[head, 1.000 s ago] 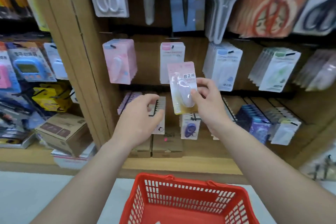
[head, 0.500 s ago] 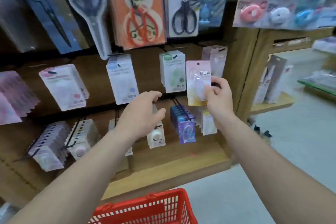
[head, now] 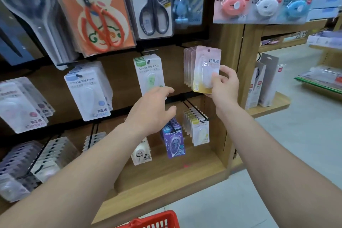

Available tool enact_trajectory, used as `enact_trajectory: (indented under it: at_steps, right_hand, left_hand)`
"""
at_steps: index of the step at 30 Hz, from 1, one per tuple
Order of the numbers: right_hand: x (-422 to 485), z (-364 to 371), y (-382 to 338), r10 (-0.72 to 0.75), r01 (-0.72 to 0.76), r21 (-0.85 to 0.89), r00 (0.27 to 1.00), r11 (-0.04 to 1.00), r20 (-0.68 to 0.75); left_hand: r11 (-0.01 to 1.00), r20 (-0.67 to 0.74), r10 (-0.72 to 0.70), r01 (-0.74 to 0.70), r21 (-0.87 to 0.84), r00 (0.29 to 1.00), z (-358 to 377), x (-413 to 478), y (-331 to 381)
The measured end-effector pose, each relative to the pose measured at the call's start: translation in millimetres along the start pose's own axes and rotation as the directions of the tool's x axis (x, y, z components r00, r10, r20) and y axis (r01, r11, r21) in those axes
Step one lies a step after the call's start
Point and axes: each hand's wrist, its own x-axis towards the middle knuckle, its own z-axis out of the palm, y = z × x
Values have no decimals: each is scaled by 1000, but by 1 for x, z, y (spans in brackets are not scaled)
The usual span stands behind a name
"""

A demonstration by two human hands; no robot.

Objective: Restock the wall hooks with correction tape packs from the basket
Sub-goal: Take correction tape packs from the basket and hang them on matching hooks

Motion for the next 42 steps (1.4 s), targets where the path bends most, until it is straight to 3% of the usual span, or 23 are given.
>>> enact_trajectory:
  at_steps: [7,17,23,29,35,42]
  right_hand:
    - [4,-6,-6,-32,33,-17,999,999,44]
    - [8,3,-3,-54,53,-75,999,996,0]
    - [11,16,6,-21,39,-275,997,961,69]
    - [-47,4,47,-23,157,-578,972,801,233]
    - [-164,2,108,226,241,-672,818,700,529]
    - [-308,3,196,467,238,-676,564,697,681]
  left_hand:
    - [1000,-22,-7,6,-15,1000,1,4,4]
    - [999,-50,-31,30,-33,998,-2,7,-1]
    - [996,-24,-66,64,-70,998,1,-1,-7]
    - [984,66,-169,172,-49,983,-2,-65,-43]
    - [937,219,-339,349,-10,915,24,-201,-106]
    - [774,423,-567,633,-21,707,86,-361,-185]
